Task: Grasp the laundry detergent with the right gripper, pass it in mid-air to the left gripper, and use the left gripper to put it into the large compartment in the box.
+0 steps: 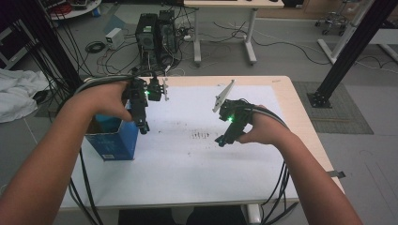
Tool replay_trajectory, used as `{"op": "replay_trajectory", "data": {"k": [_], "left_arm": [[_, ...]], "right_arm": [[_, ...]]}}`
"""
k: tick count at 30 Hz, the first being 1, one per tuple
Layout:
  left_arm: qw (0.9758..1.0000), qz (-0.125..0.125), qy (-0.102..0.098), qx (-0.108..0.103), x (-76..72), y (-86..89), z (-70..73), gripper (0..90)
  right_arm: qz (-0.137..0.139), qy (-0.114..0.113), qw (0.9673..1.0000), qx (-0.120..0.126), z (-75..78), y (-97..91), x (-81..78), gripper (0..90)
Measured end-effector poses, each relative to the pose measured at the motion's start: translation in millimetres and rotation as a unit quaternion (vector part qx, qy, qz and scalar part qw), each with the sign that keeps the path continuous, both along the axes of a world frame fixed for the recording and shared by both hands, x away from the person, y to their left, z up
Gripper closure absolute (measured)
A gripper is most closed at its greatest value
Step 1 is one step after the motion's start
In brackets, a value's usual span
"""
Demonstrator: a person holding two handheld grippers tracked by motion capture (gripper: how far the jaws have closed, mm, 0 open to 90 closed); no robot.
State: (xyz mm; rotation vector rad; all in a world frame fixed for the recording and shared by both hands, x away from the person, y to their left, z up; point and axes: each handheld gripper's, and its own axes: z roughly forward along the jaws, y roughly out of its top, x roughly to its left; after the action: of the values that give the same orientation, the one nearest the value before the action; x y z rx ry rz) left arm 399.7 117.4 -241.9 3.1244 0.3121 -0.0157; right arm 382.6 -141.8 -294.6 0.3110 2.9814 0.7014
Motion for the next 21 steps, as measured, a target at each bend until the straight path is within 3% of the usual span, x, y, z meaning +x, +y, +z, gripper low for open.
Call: {"op": "replay_trajectory", "data": {"k": [13,21], "left_arm": [[0.9994,-0.034,-0.003,-0.005,-1.6,-25.7,-30.7,5.7],[0.9992,-0.037,-0.004,-0.015,1.7,-29.2,-38.3,5.7]], "right_arm": [[-0.001,0.015,0.9987,-0.048,-11.4,4.9,13.3,12.3],[0.001,0.014,0.9984,-0.055,-15.3,8.8,17.3,12.3]]}}
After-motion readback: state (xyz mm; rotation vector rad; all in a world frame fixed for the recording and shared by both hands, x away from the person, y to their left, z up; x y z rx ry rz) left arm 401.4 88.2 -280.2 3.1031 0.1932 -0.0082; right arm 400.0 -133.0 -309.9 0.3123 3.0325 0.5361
